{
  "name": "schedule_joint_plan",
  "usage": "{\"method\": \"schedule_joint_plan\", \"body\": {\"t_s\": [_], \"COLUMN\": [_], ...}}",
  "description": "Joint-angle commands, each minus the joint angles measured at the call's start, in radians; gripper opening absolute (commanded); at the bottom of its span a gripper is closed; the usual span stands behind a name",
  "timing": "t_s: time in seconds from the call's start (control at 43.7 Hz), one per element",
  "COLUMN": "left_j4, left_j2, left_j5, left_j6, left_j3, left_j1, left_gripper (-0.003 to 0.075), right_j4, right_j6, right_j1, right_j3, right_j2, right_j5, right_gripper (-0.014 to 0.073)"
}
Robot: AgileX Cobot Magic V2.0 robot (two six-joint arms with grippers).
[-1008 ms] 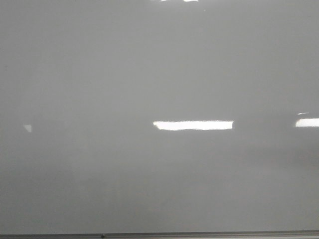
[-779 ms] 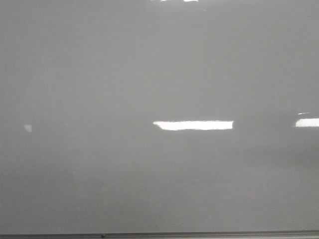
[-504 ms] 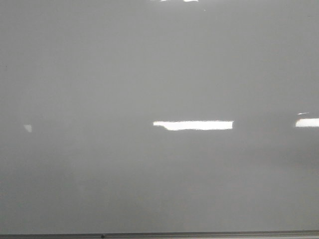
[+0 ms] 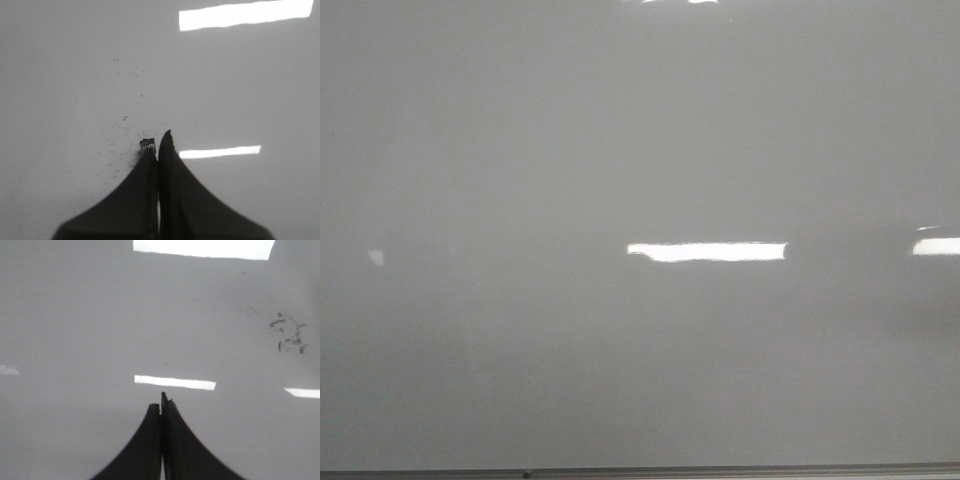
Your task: Write number 7 on whiteboard
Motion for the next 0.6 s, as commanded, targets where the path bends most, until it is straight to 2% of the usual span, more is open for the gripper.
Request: {"method": "schedule_joint_plan", "body": {"t_s": [0.0, 0.092, 0.206, 0.389, 0.573], "left_j4": [-0.002, -0.01, -0.043, -0.048, -0.048], "left_j2": [-0.011, -0.011, -0.009, 0.001, 0.104], "left_j5": [-0.122, -0.153, -0.113, 0.078, 0.308], "left_j6": [-0.004, -0.004, -0.004, -0.004, -0.004], "left_j3": [0.013, -0.007, -0.082, -0.298, -0.527], "left_j1": [0.002, 0.002, 0.002, 0.002, 0.002], "left_gripper": [-0.002, -0.002, -0.002, -0.002, -0.002], "right_j4": [-0.009, 0.014, 0.021, 0.021, 0.021], "right_j6": [-0.012, -0.011, -0.011, -0.011, -0.012], "right_j1": [-0.006, -0.006, -0.006, -0.006, -0.006], "right_j3": [-0.003, -0.026, -0.102, -0.292, -0.498], "right_j2": [-0.017, -0.017, -0.016, 0.024, 0.165], "right_j5": [-0.103, -0.105, -0.04, 0.162, 0.368], "right_gripper": [-0.0068, -0.0068, -0.0068, -0.0068, -0.0068]}}
